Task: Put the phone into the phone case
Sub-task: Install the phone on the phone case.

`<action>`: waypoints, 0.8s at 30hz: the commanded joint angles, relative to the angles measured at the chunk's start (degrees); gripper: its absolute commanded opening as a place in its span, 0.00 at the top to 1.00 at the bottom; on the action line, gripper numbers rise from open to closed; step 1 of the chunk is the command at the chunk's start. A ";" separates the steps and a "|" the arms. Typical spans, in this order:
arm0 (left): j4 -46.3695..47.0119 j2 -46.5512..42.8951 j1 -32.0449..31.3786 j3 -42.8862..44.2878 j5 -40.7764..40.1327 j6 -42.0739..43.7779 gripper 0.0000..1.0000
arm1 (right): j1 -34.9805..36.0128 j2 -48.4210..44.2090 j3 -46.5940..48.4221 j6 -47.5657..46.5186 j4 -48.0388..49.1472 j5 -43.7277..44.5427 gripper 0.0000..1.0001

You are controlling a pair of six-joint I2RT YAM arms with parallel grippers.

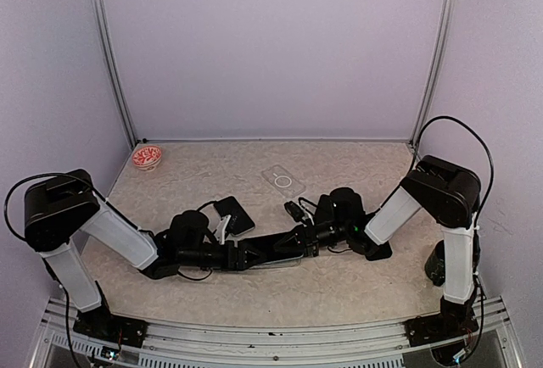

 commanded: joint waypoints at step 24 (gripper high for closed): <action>15.65 -2.67 -0.44 0.41 5.65 0.82 0.66 | 2.70 -4.10 3.70 -7.99 -14.57 1.24 0.69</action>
